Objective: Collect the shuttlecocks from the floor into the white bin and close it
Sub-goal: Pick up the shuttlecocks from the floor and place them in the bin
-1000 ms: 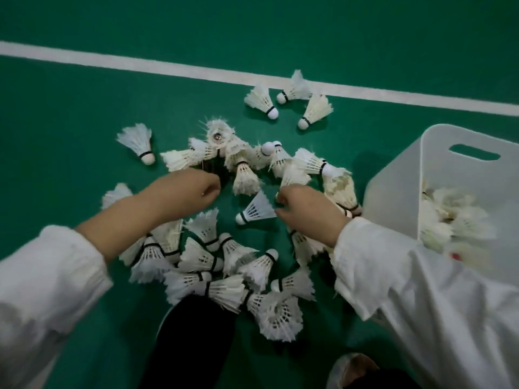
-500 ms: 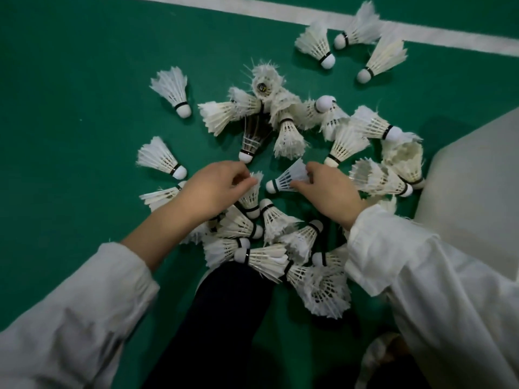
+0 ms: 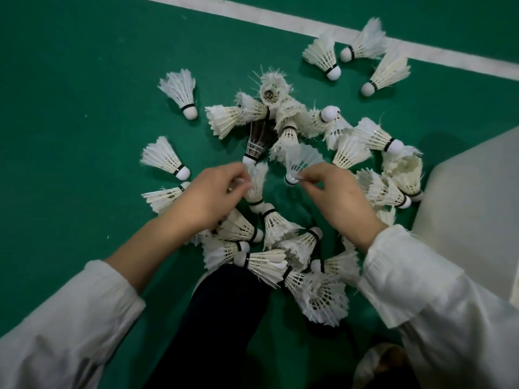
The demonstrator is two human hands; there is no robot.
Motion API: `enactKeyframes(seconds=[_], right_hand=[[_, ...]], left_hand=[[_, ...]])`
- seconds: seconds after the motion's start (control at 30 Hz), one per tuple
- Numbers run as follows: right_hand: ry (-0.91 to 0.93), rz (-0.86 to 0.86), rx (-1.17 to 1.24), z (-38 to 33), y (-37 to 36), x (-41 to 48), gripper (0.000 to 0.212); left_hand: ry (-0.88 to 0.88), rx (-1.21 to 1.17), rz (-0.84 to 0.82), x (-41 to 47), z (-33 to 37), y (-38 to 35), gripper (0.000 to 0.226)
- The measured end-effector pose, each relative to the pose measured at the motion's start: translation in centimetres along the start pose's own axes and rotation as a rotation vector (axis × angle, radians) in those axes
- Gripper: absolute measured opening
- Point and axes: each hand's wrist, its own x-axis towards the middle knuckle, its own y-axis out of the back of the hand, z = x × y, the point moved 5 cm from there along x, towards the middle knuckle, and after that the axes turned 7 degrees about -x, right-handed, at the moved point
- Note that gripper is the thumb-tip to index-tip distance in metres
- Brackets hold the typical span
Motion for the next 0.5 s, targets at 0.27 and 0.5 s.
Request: enactKeyframes(seconds=[0.27,0.5], right_hand=[[0.007,-0.04,-0.134,0.1,-1.5,-0.1,0.022],[0.026,-0.048,-0.108,0.0,-1.1,-0.9,0.022]], left_hand=[[-0.07,0.113,0.356,-0.2,1.6,7.3,0.014],[-0.037,0.47,-0.049,-0.4,-1.5,2.4,0.027]])
